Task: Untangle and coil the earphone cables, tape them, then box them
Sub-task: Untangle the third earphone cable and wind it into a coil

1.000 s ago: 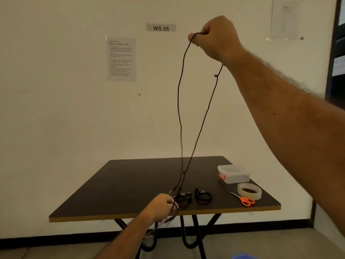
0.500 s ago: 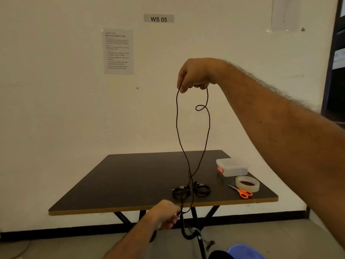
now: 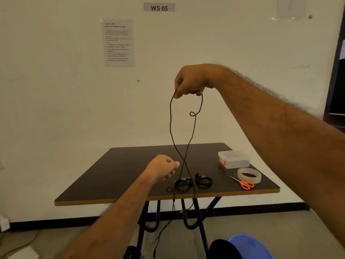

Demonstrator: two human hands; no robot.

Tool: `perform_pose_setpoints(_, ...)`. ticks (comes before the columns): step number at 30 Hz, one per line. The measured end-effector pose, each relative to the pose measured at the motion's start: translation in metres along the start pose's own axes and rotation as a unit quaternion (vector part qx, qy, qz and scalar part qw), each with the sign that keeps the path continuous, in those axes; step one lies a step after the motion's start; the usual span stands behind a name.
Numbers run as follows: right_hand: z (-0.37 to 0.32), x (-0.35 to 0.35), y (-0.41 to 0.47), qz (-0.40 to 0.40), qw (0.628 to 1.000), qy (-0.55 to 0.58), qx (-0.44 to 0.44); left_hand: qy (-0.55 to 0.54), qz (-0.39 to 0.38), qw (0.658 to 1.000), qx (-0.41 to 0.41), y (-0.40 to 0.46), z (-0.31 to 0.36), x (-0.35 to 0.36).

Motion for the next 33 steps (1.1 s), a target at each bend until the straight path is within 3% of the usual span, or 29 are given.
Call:
perform_pose_setpoints(9,-0.003,0.046,0.011,-0.060,0.998,0.011,-0.012,-0.115,0.095,0.984,0.098,-0.022,0.081,-0.043)
perform_pose_setpoints(15,0.000,0.059,0.018,-0.036,0.999,0.017,-0.031,-0.363,0.098,0.922,0.095,-0.029,0.088,-0.052)
perform_pose_setpoints(17,0.002,0.063,0.018,-0.031,0.998,0.038,-0.042,-0.360,0.110,0.920,0.111,-0.031,0.091,-0.057)
perform_pose_setpoints(23,0.033,0.083,0.002,-0.090,0.967,0.216,-0.099,-0.284,0.170,0.928,0.170,-0.044,0.105,-0.090)
perform_pose_setpoints(28,0.088,0.119,-0.004,-0.070,0.917,0.375,-0.111,-0.336,0.202,0.900,0.189,-0.052,0.109,-0.117)
perform_pose_setpoints(33,0.127,0.147,-0.009,-0.051,0.889,0.447,-0.085,-0.398,0.267,0.856,0.192,-0.058,0.100,-0.142)
Point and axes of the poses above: each hand's wrist, its own y-axis towards the middle knuckle, its own x-axis out of the palm, z = x × y, the point moved 10 cm from there along y, towards the middle knuckle, and after that the axes turned 10 degrees about -z, right-handed, at the moved point
